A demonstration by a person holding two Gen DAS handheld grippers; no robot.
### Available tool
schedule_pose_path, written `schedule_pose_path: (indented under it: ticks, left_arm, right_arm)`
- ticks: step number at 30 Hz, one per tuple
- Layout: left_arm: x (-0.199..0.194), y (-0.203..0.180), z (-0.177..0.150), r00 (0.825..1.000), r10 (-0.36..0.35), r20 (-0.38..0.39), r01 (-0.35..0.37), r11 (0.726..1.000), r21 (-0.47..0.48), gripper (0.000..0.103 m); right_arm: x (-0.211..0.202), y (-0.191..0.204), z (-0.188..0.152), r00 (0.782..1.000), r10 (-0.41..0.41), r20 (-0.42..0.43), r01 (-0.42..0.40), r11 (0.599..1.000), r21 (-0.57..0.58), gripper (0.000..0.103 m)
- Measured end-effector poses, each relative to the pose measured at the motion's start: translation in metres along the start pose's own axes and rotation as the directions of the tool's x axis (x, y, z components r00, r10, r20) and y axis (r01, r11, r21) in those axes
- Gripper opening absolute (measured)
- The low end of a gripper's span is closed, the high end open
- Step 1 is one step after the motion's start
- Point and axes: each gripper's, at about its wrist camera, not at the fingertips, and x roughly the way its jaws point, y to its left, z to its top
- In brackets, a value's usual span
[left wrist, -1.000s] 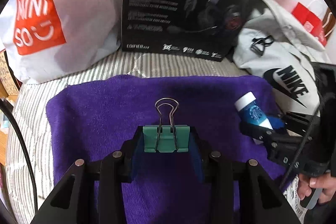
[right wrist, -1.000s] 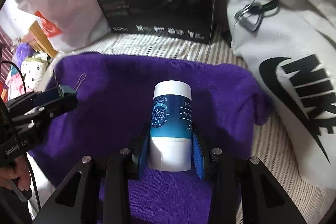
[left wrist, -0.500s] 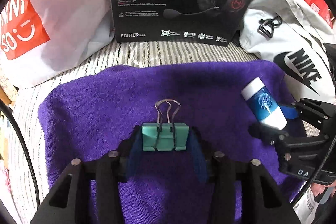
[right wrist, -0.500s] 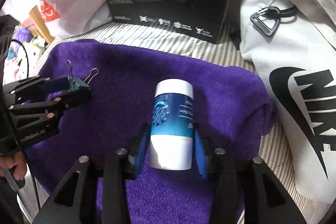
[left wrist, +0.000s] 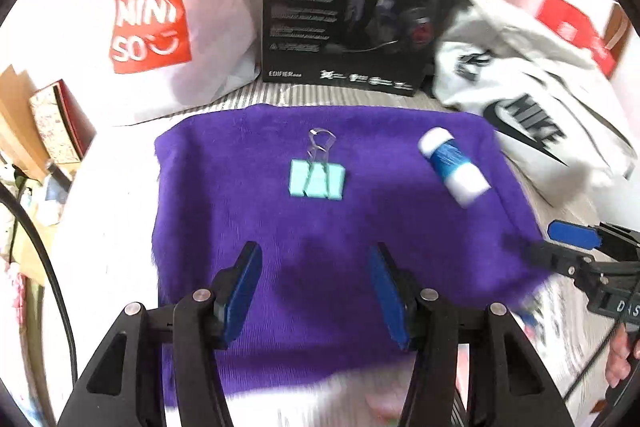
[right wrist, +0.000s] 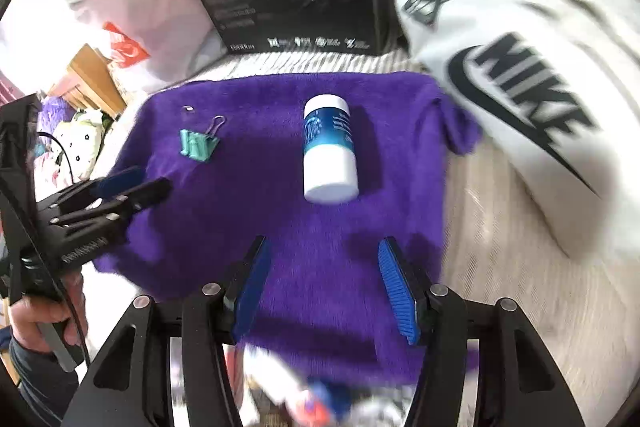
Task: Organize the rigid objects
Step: 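Place the binder clip on the towel with the left gripper while the right places the container beside it, then grasp the clear mint bottle with the left gripper while the right grasps the Vaseline tin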
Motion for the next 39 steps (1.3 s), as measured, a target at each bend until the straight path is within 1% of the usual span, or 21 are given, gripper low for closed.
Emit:
schedule_pose_path:
  ticks: [3,5,7,10,11,13,14,16,18,22,25,27,28,31,33,35,37,39]
  left_arm:
    - [-0.022,-0.013,-0.028,0.999,-0.047,-0.017,0.047,0.999,-0.015,0.054]
    - [-0.033,-0.016,-0.048,0.997,-0.064,-0.035,0.064,0.998,-0.026,0.054]
    - [-0.034,-0.021,-0.065,0.996,-0.071,-0.056,0.068,0.996,-0.051,0.054]
    - [-0.025,-0.031,-0.082,0.988,-0.111,-0.11,0.103,0.992,-0.079,0.054]
    - [-0.023,-0.035,-0.087,0.987,-0.108,-0.122,0.099,0.992,-0.076,0.054]
    - [-0.014,-0.042,-0.091,0.989,-0.058,-0.138,0.052,0.998,-0.046,0.054]
    - [-0.011,-0.044,-0.093,0.988,-0.042,-0.148,0.037,0.999,-0.036,0.057]
    - [-0.007,-0.046,-0.094,0.985,-0.054,-0.162,0.047,0.998,-0.044,0.057]
    - [-0.001,-0.049,-0.093,0.982,-0.043,-0.183,0.038,0.999,-0.032,0.057]
    - [-0.002,-0.053,-0.094,0.983,-0.004,-0.182,0.007,1.0,0.016,0.057]
    - [-0.005,-0.047,-0.106,0.98,0.034,-0.196,-0.027,0.999,0.041,0.057]
    - [-0.01,-0.043,-0.114,0.982,0.071,-0.174,-0.059,0.996,0.071,0.057]
    - [-0.011,-0.04,-0.116,0.982,0.077,-0.173,-0.065,0.995,0.071,0.057]
    - [-0.012,-0.037,-0.113,0.986,0.051,-0.159,-0.041,0.997,0.069,0.056]
    - [-0.009,-0.038,-0.109,0.987,0.046,-0.152,-0.034,0.996,0.083,0.056]
    - [-0.005,-0.04,-0.104,0.987,0.057,-0.149,-0.041,0.993,0.112,0.056]
    - [-0.004,-0.043,-0.104,0.988,0.056,-0.143,-0.036,0.99,0.14,0.053]
    - [-0.005,-0.047,-0.107,0.992,0.029,-0.119,-0.007,0.984,0.177,0.039]
  right_arm:
    - [-0.032,0.0,-0.028,0.999,-0.012,0.039,0.011,1.0,0.012,0.059]
    - [-0.05,-0.002,-0.049,0.998,-0.016,0.06,0.014,1.0,0.027,0.062]
    - [-0.063,-0.004,-0.07,0.997,-0.019,0.071,0.016,0.999,0.044,0.062]
    - [-0.08,-0.004,-0.1,0.997,-0.044,0.071,0.039,0.997,0.064,0.062]
    - [-0.084,-0.003,-0.109,0.996,-0.053,0.07,0.048,0.996,0.069,0.062]
    - [-0.091,-0.001,-0.123,0.996,-0.067,0.066,0.061,0.995,0.077,0.062]
    - [-0.095,-0.001,-0.131,0.995,-0.069,0.068,0.064,0.995,0.078,0.062]
    - [-0.1,0.001,-0.143,0.995,-0.07,0.071,0.064,0.995,0.075,0.062]
    - [-0.102,0.002,-0.153,0.995,-0.08,0.065,0.075,0.995,0.073,0.062]
    - [-0.1,0.003,-0.166,0.993,-0.104,0.053,0.099,0.992,0.077,0.062]
    - [-0.096,0.005,-0.172,0.996,-0.081,0.046,0.077,0.994,0.075,0.062]
    - [-0.093,0.005,-0.175,0.997,-0.073,0.038,0.07,0.995,0.072,0.062]
    - [-0.091,0.005,-0.176,0.997,-0.072,0.035,0.07,0.995,0.071,0.062]
    - [-0.088,0.004,-0.177,0.997,-0.065,0.032,0.063,0.996,0.069,0.062]
    - [-0.083,0.001,-0.176,0.998,-0.053,0.027,0.051,0.996,0.074,0.062]
    - [-0.078,-0.002,-0.173,0.999,-0.05,0.021,0.048,0.995,0.087,0.062]
    - [-0.073,-0.006,-0.171,0.999,-0.042,0.023,0.039,0.994,0.099,0.062]
    - [-0.067,-0.01,-0.166,0.999,-0.034,0.023,0.031,0.994,0.108,0.062]
